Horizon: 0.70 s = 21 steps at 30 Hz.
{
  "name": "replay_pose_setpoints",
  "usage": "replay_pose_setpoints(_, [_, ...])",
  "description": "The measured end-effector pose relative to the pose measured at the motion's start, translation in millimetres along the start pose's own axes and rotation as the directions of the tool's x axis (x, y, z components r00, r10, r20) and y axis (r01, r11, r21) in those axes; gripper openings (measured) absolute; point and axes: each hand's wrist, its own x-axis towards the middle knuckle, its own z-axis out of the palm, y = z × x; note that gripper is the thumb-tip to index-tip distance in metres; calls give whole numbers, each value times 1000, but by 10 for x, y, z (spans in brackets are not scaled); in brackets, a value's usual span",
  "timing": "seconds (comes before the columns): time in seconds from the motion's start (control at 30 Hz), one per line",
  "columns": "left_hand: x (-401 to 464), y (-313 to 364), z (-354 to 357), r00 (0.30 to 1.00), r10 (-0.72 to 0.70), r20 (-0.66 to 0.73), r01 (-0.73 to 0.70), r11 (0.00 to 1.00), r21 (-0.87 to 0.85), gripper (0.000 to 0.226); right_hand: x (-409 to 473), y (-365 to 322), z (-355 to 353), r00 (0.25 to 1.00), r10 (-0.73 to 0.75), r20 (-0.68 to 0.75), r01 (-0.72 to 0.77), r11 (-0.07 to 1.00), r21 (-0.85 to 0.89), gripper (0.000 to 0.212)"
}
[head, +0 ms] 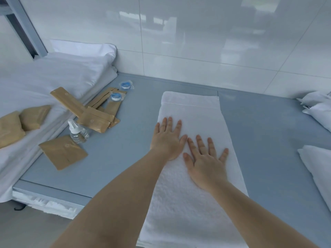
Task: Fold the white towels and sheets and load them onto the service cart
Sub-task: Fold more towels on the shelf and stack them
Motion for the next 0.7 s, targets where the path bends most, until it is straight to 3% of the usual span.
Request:
replay_pose_setpoints(0.2, [101, 28, -86, 998, 51, -36, -49, 998, 40, 53, 271, -25, -38, 999, 39, 0, -39, 999, 5, 58])
replay_pose_setpoints(0.53, [-608, 4, 101, 1000, -5, -24, 3, 998, -60, 62, 418, 102, -69, 1000, 18, 12, -18, 1000, 11, 58])
replay_pose_setpoints(0.7, [-618, 12, 105, 998, 19, -64, -23, 998, -62, 63, 228, 488, -150, 989, 142, 46, -141, 990, -23, 54])
